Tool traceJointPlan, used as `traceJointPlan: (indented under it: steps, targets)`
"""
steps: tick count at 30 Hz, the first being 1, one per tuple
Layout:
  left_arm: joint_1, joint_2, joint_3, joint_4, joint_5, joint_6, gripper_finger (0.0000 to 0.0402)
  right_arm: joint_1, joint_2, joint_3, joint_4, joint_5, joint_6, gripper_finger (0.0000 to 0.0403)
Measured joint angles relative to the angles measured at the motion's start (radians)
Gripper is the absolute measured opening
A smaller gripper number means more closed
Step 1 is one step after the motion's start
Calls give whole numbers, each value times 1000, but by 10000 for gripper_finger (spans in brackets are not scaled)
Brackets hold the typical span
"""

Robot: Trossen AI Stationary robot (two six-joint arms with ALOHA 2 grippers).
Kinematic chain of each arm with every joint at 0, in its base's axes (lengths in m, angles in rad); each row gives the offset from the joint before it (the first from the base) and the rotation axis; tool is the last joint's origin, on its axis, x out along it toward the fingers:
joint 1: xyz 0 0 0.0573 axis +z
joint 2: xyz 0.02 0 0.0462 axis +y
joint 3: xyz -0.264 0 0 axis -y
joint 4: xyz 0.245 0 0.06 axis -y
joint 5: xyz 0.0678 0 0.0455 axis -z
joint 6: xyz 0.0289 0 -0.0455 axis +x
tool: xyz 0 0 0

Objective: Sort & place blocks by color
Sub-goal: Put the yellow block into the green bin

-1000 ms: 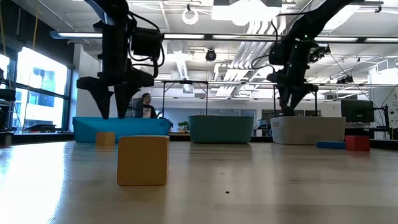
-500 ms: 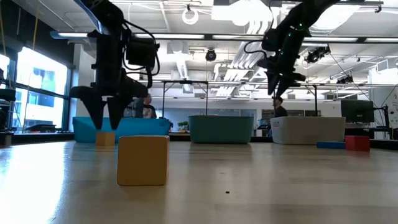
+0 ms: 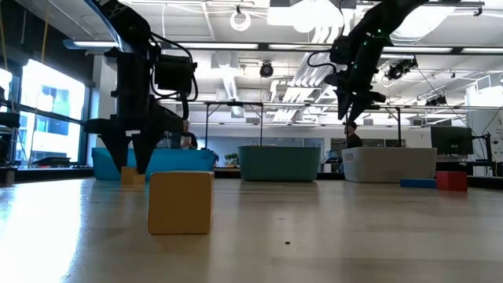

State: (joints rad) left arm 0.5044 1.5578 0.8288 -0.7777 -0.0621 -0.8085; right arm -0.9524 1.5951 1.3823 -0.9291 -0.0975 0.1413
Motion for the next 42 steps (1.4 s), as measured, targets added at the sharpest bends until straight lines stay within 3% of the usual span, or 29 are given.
traceJointPlan:
  steps: [13, 18, 27, 42]
  targets:
    - [0, 5, 3, 33, -3, 44, 100, 0, 0, 0, 0, 0, -10, 165]
    - [0, 6, 2, 65, 19, 53, 99, 0, 0, -1, -1, 0, -10, 165]
    - [-17, 10, 45, 190, 148, 53, 99, 0, 0, -2, -2, 0, -11, 165]
    - [42, 9, 96, 711, 208, 53, 99, 0, 0, -2, -1, 0, -11, 165]
